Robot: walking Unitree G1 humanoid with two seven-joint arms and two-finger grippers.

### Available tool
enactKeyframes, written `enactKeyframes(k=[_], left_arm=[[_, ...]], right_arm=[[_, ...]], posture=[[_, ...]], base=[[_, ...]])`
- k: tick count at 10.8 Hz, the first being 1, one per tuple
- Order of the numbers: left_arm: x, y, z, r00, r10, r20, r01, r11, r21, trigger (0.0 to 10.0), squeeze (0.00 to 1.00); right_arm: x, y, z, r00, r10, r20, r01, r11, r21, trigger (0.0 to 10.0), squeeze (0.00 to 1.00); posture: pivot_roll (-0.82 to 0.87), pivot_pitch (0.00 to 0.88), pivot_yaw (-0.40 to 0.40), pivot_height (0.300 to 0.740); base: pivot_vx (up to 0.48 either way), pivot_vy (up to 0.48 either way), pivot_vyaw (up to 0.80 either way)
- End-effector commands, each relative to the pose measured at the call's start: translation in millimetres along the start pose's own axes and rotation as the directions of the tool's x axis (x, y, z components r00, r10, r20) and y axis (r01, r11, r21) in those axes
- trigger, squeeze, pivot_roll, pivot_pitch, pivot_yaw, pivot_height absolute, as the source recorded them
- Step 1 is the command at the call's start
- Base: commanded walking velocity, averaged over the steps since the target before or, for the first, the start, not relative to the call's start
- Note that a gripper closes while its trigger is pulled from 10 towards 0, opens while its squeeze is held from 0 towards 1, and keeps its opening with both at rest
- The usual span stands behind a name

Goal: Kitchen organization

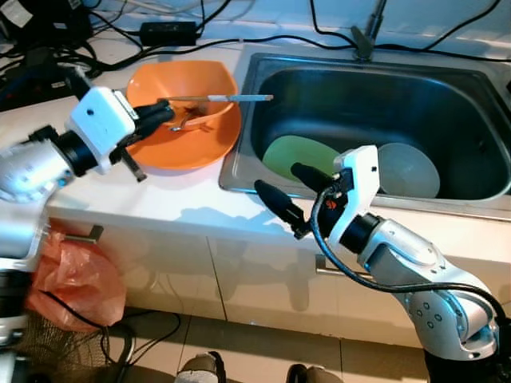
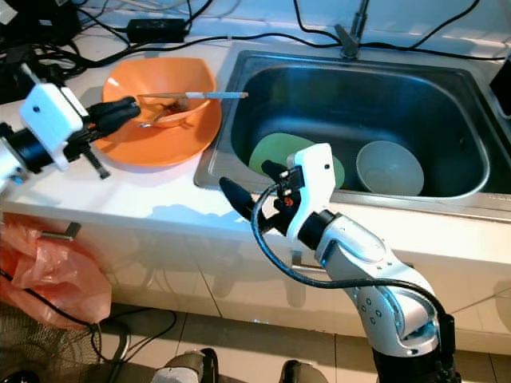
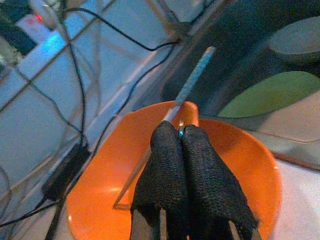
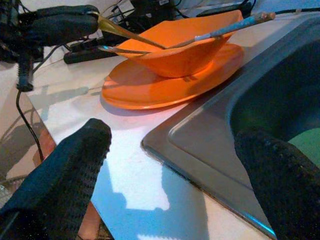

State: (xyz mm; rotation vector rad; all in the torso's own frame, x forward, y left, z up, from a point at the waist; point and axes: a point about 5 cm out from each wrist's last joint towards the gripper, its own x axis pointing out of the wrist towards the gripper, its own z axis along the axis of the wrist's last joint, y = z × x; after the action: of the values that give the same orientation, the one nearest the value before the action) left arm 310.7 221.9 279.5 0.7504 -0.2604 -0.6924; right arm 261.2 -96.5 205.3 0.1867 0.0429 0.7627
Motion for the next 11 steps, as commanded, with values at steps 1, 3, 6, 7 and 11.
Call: enactKeyframes(k=[1,3,6,7,11], left_arm=[[-0.5,5.5,9.6,0.999,-0.047,0.001,0.047,0.999,0.015,0.0,0.00],[-3.6,13.2,18.0,0.993,-0.114,-0.026,0.115,0.993,0.006,0.0,0.00],[-9.8,26.7,22.6,0.990,-0.133,-0.048,0.132,0.991,-0.015,0.0,0.00],[-11.3,33.9,24.6,0.993,-0.111,-0.045,0.111,0.994,0.000,0.0,0.00],[-17.0,55.2,41.0,0.998,-0.069,0.007,0.070,0.997,-0.035,0.0,0.00]], right_arm=[[-0.9,0.1,1.0,1.000,0.002,0.009,-0.002,1.000,-0.008,10.0,0.00],[0.0,-0.4,1.0,1.000,0.001,0.012,-0.001,1.000,-0.009,10.0,0.00],[1.1,-0.4,0.6,1.000,0.003,0.013,-0.003,1.000,-0.006,10.0,0.00],[1.3,-0.3,0.4,1.000,0.003,0.013,-0.003,1.000,-0.005,10.0,0.00],[1.2,-0.9,0.1,1.000,0.002,0.013,-0.002,1.000,-0.007,10.0,0.00]], posture=[[0.12,0.137,0.018,0.740],[0.12,0.136,0.020,0.740],[0.13,0.135,0.022,0.740],[0.13,0.134,0.021,0.740],[0.13,0.133,0.020,0.740]], base=[[0.000,0.000,0.00],[0.000,0.000,0.00],[0.000,0.000,0.00],[0.000,0.000,0.00],[0.000,0.000,0.00]])
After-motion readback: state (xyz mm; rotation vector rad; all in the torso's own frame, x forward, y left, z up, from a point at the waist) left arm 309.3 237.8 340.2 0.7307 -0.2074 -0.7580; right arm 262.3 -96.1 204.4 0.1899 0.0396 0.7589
